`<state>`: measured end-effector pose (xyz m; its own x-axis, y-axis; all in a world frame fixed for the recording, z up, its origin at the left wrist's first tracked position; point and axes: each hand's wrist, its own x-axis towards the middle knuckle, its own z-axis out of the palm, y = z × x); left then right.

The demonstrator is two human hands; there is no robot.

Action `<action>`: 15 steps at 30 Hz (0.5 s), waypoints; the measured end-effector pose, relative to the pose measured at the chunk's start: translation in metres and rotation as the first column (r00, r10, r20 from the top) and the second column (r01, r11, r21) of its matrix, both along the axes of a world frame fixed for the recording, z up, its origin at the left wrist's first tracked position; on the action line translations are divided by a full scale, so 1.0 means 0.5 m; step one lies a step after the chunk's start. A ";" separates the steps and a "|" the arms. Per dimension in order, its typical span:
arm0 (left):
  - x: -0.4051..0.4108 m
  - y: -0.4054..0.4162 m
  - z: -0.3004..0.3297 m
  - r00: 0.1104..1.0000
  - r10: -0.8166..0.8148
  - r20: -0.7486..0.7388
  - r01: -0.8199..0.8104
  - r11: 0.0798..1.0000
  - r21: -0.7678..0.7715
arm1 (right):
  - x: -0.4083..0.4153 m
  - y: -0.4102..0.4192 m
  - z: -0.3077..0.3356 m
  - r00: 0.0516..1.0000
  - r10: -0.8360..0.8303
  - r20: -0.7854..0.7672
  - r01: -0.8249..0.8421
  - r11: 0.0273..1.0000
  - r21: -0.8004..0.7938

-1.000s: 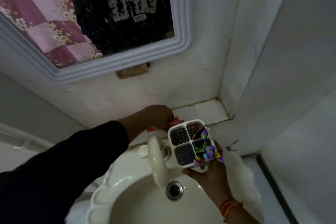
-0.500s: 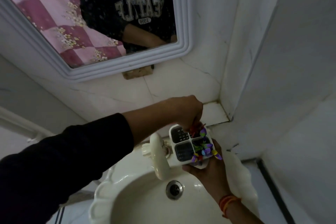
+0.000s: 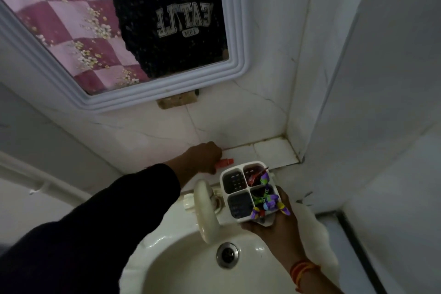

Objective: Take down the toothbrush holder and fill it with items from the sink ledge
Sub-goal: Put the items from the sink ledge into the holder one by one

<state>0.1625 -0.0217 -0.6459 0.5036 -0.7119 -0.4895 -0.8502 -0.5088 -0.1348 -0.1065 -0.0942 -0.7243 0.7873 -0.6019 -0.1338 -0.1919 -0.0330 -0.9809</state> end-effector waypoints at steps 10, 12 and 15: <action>-0.032 0.007 0.026 1.000 -0.010 0.017 0.012 0.992 -0.125 | 0.001 -0.001 -0.002 1.000 0.009 0.010 -0.009 0.999 0.033; -0.047 0.000 0.083 0.996 0.024 -0.091 -0.040 0.982 -0.184 | 0.001 -0.001 -0.003 1.000 -0.004 -0.015 0.004 1.000 0.021; -0.080 0.003 0.191 0.996 -0.061 -0.058 0.046 0.971 -0.236 | 0.001 -0.002 0.007 1.000 0.000 -0.027 0.001 1.000 0.031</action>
